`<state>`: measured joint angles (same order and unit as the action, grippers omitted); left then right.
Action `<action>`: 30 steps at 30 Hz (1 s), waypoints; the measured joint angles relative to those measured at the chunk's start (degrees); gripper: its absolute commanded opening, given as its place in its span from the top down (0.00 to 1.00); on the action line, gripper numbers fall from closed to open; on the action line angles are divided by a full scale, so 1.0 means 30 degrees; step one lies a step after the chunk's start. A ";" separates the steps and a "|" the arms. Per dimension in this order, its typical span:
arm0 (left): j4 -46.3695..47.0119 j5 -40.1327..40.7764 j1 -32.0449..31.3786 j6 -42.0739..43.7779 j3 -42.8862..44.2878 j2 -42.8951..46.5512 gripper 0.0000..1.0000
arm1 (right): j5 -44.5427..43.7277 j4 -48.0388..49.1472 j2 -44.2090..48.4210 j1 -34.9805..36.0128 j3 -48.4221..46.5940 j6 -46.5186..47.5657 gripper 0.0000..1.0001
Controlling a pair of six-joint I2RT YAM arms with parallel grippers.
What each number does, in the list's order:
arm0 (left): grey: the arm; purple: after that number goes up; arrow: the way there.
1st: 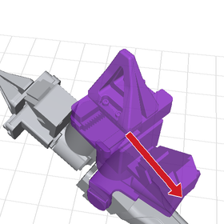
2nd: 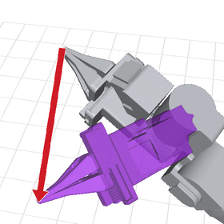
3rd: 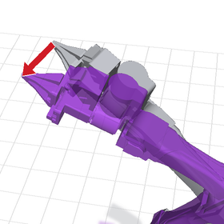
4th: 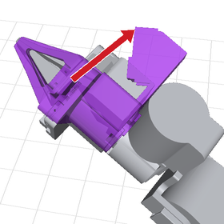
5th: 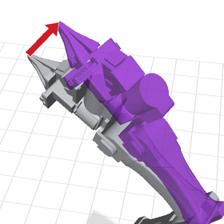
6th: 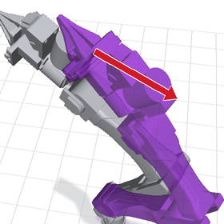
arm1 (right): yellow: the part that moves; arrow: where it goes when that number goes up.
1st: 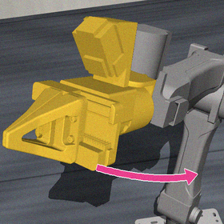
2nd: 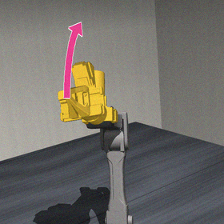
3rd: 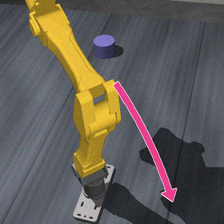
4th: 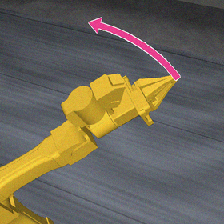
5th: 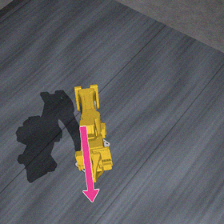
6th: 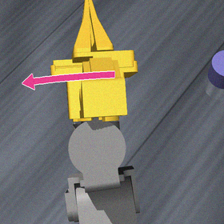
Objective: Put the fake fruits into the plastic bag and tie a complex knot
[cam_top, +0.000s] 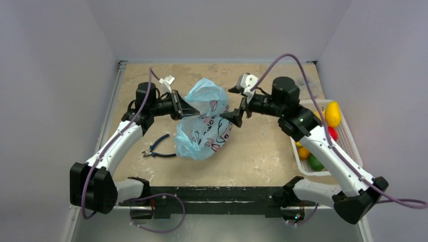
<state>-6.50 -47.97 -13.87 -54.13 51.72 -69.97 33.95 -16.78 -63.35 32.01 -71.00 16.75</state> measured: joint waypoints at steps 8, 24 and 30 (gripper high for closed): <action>0.0211 -0.0401 -0.0554 -0.0160 0.0007 -0.0248 1.00 | -0.3242 0.1676 -0.2849 0.4233 0.0393 0.3104 0.10; -0.1734 -0.3657 -0.0597 0.4481 0.0029 0.2273 1.00 | -0.5632 0.1530 -0.2710 0.3650 0.0546 0.5340 1.00; -0.3322 -0.3861 0.1151 0.6142 0.0117 0.2390 1.00 | -0.4444 -0.0262 -0.1195 0.0605 0.0510 0.4714 1.00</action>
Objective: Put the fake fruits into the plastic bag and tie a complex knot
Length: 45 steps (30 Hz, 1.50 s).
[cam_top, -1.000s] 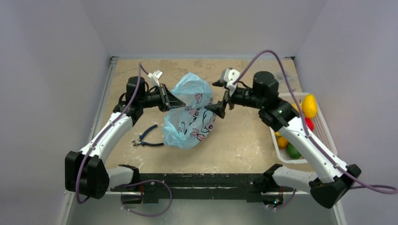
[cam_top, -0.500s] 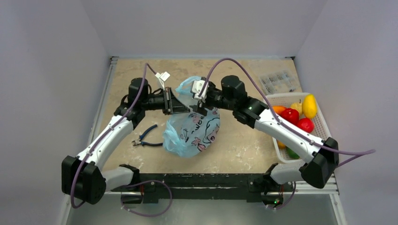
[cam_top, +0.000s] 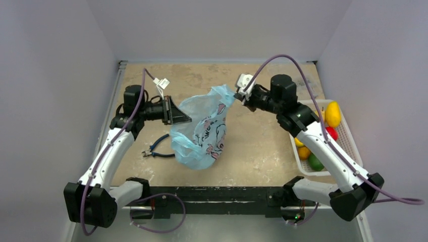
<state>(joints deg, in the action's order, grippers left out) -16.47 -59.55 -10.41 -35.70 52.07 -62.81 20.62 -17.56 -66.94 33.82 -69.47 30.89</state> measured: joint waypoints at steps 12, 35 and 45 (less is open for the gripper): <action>0.1297 0.0809 0.1763 -0.1005 -0.0313 -0.0656 1.00 | 0.1581 -0.1260 -0.1807 -0.4539 -0.1727 -0.5472 1.00; 0.3424 0.5246 0.1705 -0.7927 -0.1399 -0.0015 1.00 | 0.5450 -0.1698 -0.2885 -0.6164 -0.2178 -1.7493 0.01; 0.3344 0.5938 0.1304 -0.8990 -0.0393 -0.0015 1.00 | 0.2229 -0.0226 -0.2412 0.0597 -0.0882 -1.9890 0.01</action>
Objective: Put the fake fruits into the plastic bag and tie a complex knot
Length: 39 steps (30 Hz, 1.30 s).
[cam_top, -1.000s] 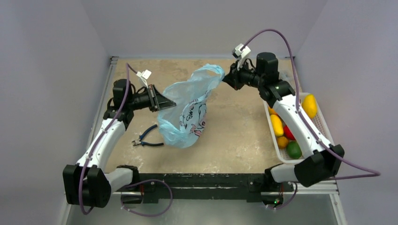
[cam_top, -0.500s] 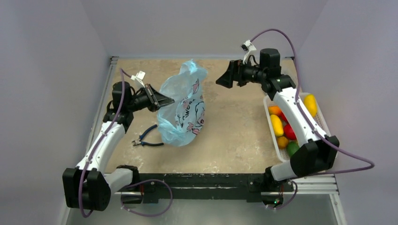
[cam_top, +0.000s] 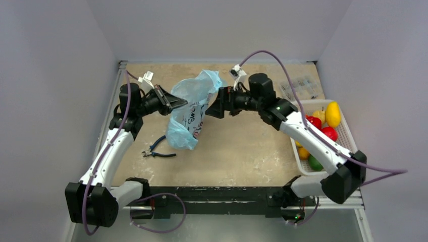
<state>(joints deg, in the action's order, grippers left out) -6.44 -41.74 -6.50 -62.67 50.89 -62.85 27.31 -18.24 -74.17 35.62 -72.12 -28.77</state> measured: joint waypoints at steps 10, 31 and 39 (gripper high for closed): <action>0.0692 -0.0095 -0.1166 -0.0554 0.0488 0.0000 1.00 | -0.4401 0.2004 -0.4772 0.2055 -0.0510 -0.3825 0.01; 0.0007 -0.0947 -0.0903 0.1231 0.1515 0.0984 1.00 | -0.7504 0.1370 -0.6178 0.0452 -0.2018 -0.4597 1.00; -0.8735 0.4138 0.0066 1.0397 0.5530 0.0838 1.00 | -0.6761 -0.0758 -0.4036 -0.5377 0.0809 -0.0335 1.00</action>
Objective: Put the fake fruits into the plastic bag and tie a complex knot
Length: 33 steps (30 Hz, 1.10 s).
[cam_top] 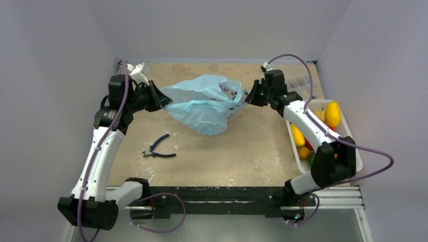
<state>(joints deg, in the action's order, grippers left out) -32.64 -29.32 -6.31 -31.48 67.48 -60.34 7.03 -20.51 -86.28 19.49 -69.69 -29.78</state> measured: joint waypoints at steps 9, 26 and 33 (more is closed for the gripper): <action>-0.3344 0.5217 0.0656 0.4583 0.0146 -0.2630 1.00 | 0.1166 -0.0437 0.1625 -0.1282 0.1617 0.3555 1.00; -0.6025 -0.4656 -0.1413 0.6936 0.4473 -0.6972 1.00 | 0.5676 0.4000 0.5901 0.0459 0.2616 1.2386 0.01; -0.9653 -0.6003 -0.1982 0.9632 0.7876 -0.9413 1.00 | 0.5887 0.6564 0.6011 0.1180 0.2557 1.6721 0.01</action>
<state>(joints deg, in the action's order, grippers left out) -61.60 -47.33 -12.25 -2.59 91.11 -88.58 24.69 -0.82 -68.25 23.03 -62.02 20.38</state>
